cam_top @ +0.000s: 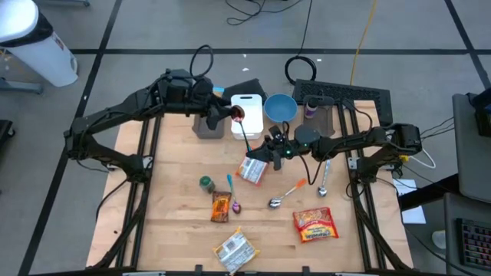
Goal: Pick & Place Food Item
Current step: Put the left blue spoon into the white bin
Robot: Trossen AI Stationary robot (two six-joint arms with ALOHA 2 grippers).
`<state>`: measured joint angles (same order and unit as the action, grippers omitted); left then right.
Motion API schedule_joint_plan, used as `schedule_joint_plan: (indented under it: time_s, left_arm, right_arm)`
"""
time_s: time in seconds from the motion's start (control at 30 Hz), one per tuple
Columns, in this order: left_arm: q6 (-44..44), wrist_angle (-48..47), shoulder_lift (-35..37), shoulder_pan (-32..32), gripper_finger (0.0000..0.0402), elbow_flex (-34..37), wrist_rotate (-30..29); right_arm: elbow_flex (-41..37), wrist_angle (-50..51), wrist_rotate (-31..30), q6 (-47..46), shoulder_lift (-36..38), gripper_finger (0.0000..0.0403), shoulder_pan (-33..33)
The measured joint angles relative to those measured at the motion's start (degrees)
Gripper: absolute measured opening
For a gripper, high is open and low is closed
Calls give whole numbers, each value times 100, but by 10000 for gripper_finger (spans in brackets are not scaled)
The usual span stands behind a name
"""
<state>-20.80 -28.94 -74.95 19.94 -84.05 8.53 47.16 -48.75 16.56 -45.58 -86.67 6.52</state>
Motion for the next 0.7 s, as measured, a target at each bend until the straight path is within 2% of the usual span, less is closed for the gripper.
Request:
schedule_joint_plan:
  time_s: [0.33, 0.57, 0.7]
  left_arm:
    - [-74, 80, 89, -6, 268, 4, 157]
    - [-239, -44, 185, -241, 269, 4, 195]
    - [-221, -101, 213, -515, 269, -5, -187]
  right_arm:
    - [2, -175, 8, -24, 0, 0, 144]
    - [2, -487, -1, -166, 11, 0, 297]
    - [4, -584, -202, -105, 137, 0, 322]
